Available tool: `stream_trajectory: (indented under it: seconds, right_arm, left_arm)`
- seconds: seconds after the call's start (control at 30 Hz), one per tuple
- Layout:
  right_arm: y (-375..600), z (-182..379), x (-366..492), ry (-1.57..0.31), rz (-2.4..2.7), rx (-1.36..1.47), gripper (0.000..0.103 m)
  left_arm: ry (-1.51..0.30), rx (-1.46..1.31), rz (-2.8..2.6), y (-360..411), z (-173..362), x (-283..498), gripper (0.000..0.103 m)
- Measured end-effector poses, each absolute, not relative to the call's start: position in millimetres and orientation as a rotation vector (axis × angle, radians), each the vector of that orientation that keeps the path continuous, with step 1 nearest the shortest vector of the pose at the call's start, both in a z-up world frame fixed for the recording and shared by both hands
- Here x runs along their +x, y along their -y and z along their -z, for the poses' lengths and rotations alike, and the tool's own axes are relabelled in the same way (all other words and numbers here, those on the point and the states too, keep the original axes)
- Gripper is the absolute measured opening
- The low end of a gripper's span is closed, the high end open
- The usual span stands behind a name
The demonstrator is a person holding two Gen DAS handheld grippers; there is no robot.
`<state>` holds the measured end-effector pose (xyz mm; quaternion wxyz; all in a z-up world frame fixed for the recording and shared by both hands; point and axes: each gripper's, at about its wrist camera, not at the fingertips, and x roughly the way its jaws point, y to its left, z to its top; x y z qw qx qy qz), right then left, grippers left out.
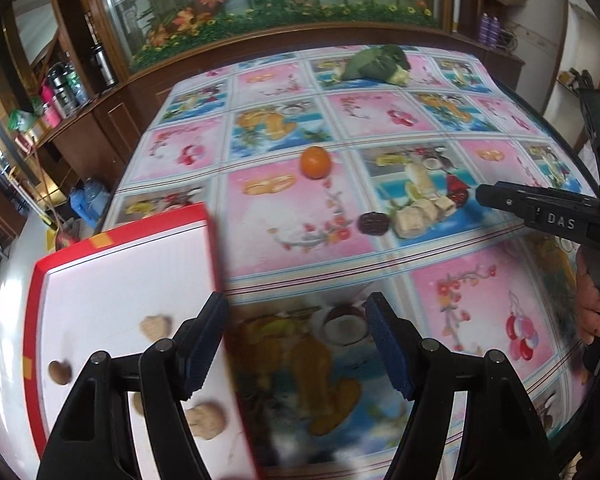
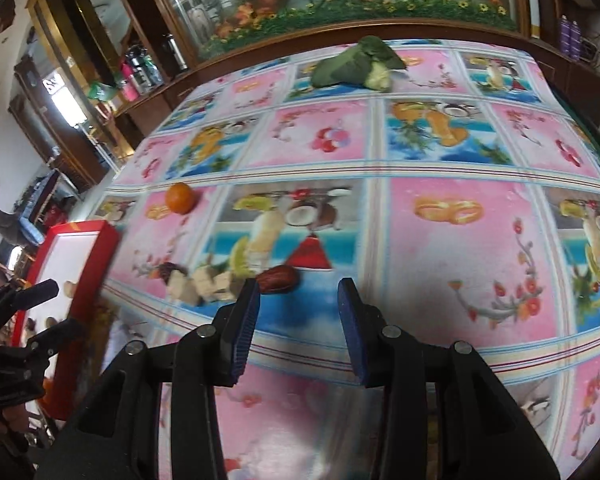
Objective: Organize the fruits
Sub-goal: 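Move both grippers back to the fruits on the tablecloth, then grasp a red date with the right gripper while the left grasps a white pastry cube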
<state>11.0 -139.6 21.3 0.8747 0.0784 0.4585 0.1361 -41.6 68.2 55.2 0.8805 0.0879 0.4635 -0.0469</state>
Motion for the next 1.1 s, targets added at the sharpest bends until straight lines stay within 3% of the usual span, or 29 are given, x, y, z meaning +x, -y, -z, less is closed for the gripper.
stream_trajectory:
  seconds: [0.53, 0.63, 0.93, 1.03, 1.1]
  right_arm:
    - [103, -8, 19, -0.947, -0.247, 0.016, 0.042]
    - [98, -7, 20, -0.931, -0.218, -0.028, 0.032]
    - [124, -11, 28, -0.941, -0.173, 0.052, 0.032]
    - [141, -14, 30, -0.946, -0.148, 0.121, 0.032]
    - [146, -17, 30, -0.941, -0.143, 0.143, 0.032]
  left_arm:
    - [-1.044, 0.153, 0.156, -32, -29, -21, 0.071]
    - [-1.049, 0.143, 0.165, -28, -29, -17, 0.071]
    - [-1.055, 0.088, 0.188, -13, -25, -6, 0.07]
    - [-1.066, 0.083, 0.207, -4, -20, 0, 0.056]
    - [-1.068, 0.086, 0.203, 0, -18, 5, 0.055]
